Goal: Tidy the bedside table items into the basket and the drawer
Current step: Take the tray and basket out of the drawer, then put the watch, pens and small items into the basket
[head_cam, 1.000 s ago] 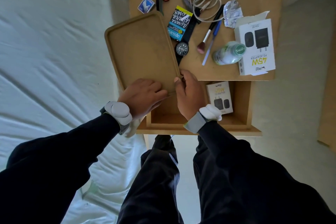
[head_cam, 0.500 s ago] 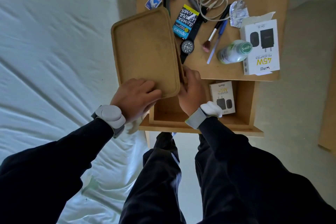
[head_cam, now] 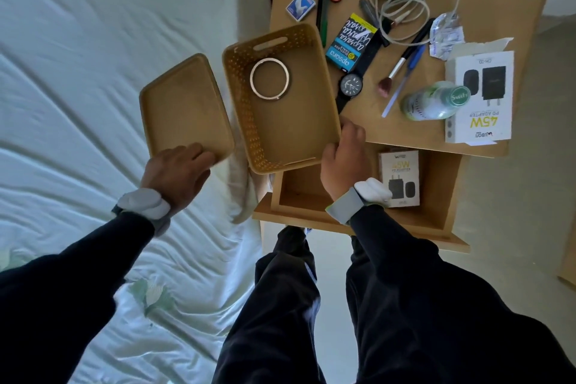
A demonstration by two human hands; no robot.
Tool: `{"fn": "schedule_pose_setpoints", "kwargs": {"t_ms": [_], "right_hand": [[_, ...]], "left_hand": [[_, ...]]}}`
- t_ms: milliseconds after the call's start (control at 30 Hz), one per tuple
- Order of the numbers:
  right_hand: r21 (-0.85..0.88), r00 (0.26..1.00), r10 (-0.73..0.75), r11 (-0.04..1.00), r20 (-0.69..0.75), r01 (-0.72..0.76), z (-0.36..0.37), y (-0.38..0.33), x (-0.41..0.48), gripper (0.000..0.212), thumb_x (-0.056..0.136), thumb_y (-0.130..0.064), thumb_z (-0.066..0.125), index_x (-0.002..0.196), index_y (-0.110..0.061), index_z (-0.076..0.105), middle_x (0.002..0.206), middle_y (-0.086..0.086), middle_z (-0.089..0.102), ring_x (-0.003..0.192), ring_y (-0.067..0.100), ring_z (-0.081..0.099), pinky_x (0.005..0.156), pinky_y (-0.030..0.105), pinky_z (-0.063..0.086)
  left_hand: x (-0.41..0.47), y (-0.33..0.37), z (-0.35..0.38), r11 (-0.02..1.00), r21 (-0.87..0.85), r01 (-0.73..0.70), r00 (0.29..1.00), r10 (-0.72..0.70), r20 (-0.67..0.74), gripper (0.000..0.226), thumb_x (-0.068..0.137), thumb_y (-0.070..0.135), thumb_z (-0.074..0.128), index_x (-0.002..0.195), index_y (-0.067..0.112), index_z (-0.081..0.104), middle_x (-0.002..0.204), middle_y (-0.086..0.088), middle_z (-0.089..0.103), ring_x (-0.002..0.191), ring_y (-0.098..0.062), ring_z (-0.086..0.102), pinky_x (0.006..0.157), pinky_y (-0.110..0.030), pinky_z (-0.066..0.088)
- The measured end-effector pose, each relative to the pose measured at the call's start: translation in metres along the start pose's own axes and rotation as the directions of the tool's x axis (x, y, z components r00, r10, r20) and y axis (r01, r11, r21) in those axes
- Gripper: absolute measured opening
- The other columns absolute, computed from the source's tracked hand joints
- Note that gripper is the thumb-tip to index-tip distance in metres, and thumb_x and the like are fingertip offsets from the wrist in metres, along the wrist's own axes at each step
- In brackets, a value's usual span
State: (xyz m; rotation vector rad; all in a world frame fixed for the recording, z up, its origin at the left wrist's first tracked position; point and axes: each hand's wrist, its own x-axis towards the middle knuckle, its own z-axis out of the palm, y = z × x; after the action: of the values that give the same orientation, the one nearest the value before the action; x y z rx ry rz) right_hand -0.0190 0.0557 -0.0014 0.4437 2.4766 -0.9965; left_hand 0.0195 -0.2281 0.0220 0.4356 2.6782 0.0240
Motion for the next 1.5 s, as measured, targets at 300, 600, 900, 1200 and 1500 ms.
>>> {"fn": "schedule_pose_setpoints", "kwargs": {"t_ms": [300,600,900,1200,1500], "right_hand": [[-0.023,0.998,0.058,0.998,-0.036,-0.059,0.002,-0.001,0.003,0.043,0.095,-0.007,0.043,0.138,-0.014,0.044,0.136,0.01,0.047,0.101,0.022,0.057,0.068,0.011,0.027],[0.021,0.999,0.04,0.999,-0.011,-0.04,-0.003,-0.001,0.004,0.043,0.092,-0.004,0.044,0.134,-0.013,0.049,0.128,0.01,0.052,0.086,0.011,0.048,0.07,0.013,0.03],[-0.059,0.998,0.056,0.997,0.012,-0.055,-0.019,-0.007,0.003,0.036,0.096,-0.021,0.046,0.131,-0.017,0.049,0.123,0.006,0.054,0.081,0.015,0.046,0.063,0.021,0.03],[-0.011,0.986,-0.12,0.993,-0.115,0.119,-0.03,-0.014,0.041,0.042,0.097,-0.041,0.033,0.116,-0.016,0.061,0.112,0.011,0.063,0.104,0.032,0.056,0.087,0.039,0.044],[-0.387,0.967,-0.212,0.887,0.142,0.251,-0.03,0.002,0.099,0.053,0.088,-0.019,0.046,0.138,-0.035,0.048,0.154,0.007,0.034,0.128,0.04,0.041,0.11,0.045,0.032]], "left_hand": [[0.059,-0.004,0.04,0.939,-0.071,0.336,0.933,-0.323,0.158,0.031,0.089,0.016,0.043,0.115,0.027,0.054,0.093,-0.007,0.062,0.081,-0.034,0.063,0.064,-0.038,0.05],[0.076,-0.003,0.08,0.865,-0.151,0.478,0.837,-0.396,0.377,0.045,0.083,0.045,0.065,0.116,0.018,0.052,0.111,-0.012,0.055,0.096,-0.038,0.06,0.079,-0.044,0.051],[0.095,0.015,0.031,0.78,-0.406,0.476,0.878,-0.446,0.172,0.012,0.087,0.03,0.055,0.096,0.024,0.056,0.092,0.004,0.065,0.084,-0.025,0.061,0.071,-0.03,0.038],[0.093,0.044,-0.033,0.522,-0.688,0.504,0.674,-0.736,-0.063,0.018,0.089,0.017,0.05,0.104,0.015,0.059,0.079,0.011,0.054,0.077,-0.015,0.054,0.066,-0.026,0.038],[0.118,0.095,-0.061,0.707,-0.622,0.335,0.814,-0.55,-0.187,0.015,0.088,0.021,0.046,0.1,0.023,0.054,0.077,0.006,0.059,0.065,-0.015,0.053,0.055,-0.029,0.039]]}}
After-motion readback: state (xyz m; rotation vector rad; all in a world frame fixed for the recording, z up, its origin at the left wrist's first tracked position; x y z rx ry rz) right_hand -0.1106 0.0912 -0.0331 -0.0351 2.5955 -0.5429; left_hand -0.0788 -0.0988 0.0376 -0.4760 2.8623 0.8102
